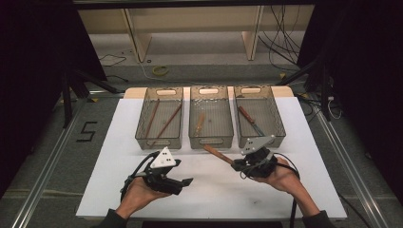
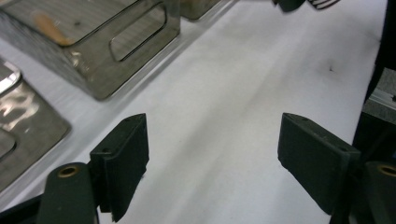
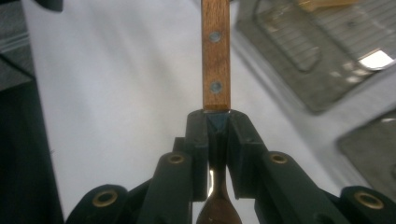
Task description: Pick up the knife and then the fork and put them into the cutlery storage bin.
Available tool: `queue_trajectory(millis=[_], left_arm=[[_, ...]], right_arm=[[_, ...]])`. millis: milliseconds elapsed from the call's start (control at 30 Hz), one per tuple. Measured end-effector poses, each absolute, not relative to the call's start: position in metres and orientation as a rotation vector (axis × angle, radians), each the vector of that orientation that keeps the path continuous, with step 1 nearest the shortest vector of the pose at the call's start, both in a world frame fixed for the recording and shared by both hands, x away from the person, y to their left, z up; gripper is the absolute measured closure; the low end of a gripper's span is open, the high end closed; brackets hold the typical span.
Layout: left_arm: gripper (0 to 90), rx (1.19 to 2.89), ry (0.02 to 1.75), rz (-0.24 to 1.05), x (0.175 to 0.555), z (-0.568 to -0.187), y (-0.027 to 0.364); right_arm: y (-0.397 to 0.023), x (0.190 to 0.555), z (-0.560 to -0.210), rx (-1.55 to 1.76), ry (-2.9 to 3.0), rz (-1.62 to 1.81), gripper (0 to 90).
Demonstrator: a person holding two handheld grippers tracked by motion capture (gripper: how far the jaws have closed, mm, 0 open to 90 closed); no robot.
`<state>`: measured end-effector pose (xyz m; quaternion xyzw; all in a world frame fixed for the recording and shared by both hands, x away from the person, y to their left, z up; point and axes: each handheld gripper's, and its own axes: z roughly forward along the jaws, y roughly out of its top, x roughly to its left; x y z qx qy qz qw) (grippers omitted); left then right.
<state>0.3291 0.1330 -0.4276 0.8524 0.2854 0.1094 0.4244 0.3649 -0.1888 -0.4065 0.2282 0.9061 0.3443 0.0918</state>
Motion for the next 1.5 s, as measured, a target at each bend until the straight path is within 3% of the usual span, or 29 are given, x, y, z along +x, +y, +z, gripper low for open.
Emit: queue_trajectory(millis=[700,1500], left_arm=[[21.9,2.011,0.880,0.259,0.329,-0.452,0.170],[21.5,1.909,0.868,0.278,0.322,-0.454,0.185]], right_arm=[[-0.229,0.439,-0.355,0.999,2.424,1.043,80.4],[-0.248,0.513,-0.375,1.316,2.301,0.890,80.3]])
